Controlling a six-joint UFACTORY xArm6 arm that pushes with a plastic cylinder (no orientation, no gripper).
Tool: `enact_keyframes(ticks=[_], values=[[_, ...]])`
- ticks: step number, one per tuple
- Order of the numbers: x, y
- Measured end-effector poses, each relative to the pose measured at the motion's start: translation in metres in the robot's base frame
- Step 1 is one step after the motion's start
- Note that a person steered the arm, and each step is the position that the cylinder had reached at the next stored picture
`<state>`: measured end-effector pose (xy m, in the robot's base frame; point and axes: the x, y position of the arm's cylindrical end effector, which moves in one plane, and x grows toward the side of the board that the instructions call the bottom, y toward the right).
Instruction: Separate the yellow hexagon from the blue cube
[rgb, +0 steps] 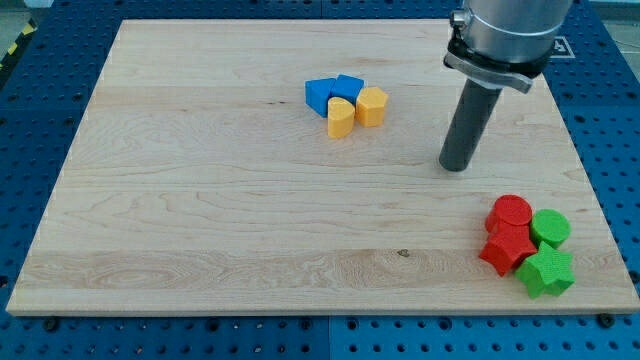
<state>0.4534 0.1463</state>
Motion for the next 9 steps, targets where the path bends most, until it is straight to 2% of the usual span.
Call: enact_keyframes(ticks=[1, 4, 9], values=[[-0.038, 0.0], [-0.114, -0.006], [-0.123, -0.014]])
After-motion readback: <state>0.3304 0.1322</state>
